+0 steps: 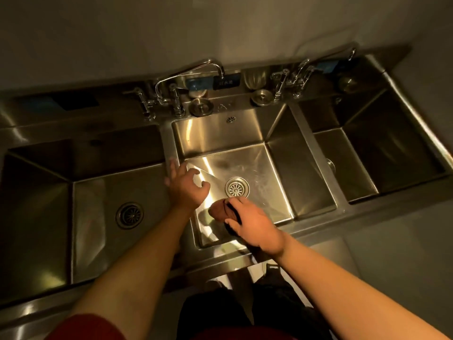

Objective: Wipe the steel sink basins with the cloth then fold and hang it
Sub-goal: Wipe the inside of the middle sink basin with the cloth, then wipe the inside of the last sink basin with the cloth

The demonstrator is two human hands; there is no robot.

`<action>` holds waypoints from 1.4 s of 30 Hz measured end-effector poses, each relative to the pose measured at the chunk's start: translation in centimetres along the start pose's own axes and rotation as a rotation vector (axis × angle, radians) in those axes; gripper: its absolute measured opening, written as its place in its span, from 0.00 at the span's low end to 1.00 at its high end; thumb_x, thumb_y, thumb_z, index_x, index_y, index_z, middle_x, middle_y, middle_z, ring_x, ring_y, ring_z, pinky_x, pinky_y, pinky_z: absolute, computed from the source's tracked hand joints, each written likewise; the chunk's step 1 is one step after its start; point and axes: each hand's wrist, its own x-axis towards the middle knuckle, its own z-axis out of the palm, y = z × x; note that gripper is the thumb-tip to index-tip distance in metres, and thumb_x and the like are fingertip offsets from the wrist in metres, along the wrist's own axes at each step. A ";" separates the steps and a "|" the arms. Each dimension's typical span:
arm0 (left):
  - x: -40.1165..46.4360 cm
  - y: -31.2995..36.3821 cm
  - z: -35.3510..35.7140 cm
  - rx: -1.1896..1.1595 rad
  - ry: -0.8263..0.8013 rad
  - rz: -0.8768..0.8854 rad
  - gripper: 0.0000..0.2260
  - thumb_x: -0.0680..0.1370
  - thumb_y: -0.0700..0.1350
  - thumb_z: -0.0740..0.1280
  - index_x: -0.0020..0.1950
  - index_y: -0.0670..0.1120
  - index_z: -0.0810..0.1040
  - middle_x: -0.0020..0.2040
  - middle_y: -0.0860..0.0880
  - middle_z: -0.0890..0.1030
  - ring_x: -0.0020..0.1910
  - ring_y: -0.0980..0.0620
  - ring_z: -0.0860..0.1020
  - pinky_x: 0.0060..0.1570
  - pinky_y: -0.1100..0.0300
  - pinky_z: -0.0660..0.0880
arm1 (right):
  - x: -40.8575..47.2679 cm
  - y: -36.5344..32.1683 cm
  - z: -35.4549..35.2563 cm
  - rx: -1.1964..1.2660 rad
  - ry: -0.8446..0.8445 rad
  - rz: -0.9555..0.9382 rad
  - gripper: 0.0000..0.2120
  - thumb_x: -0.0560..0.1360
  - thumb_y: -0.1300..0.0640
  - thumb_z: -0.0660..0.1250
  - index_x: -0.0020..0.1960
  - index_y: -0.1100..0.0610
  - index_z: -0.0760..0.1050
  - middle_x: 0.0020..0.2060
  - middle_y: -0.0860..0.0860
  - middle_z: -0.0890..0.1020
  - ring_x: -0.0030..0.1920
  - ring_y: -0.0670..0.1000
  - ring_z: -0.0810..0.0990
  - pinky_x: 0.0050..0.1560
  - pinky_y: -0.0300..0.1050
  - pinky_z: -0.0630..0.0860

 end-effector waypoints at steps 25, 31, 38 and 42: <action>-18.3 5.9 5.4 0.147 -0.183 -0.048 0.19 0.81 0.54 0.60 0.65 0.46 0.82 0.71 0.41 0.78 0.71 0.39 0.76 0.70 0.26 0.64 | -12.2 14.8 -6.4 -0.137 0.037 -0.172 0.27 0.77 0.56 0.63 0.76 0.49 0.66 0.73 0.51 0.67 0.77 0.55 0.60 0.79 0.52 0.55; -19.5 13.4 9.3 0.195 -0.262 -0.093 0.17 0.85 0.53 0.56 0.72 0.54 0.73 0.75 0.51 0.72 0.78 0.49 0.68 0.76 0.29 0.51 | -14.0 22.7 -11.8 0.051 0.112 -0.275 0.07 0.83 0.54 0.64 0.57 0.47 0.79 0.56 0.43 0.80 0.62 0.44 0.76 0.72 0.45 0.64; -19.6 22.2 13.6 0.248 -0.303 -0.008 0.24 0.84 0.57 0.56 0.80 0.52 0.65 0.79 0.52 0.67 0.80 0.51 0.63 0.78 0.31 0.53 | -17.8 33.5 -15.7 -0.020 0.166 0.014 0.24 0.78 0.64 0.67 0.71 0.49 0.75 0.75 0.50 0.68 0.77 0.52 0.62 0.76 0.51 0.63; -19.3 25.6 15.9 0.276 -0.363 0.027 0.34 0.81 0.68 0.54 0.83 0.53 0.58 0.82 0.53 0.61 0.83 0.49 0.57 0.76 0.28 0.44 | -19.1 39.3 -19.9 -0.182 0.105 0.160 0.28 0.77 0.59 0.69 0.76 0.49 0.70 0.77 0.56 0.66 0.77 0.60 0.63 0.73 0.56 0.70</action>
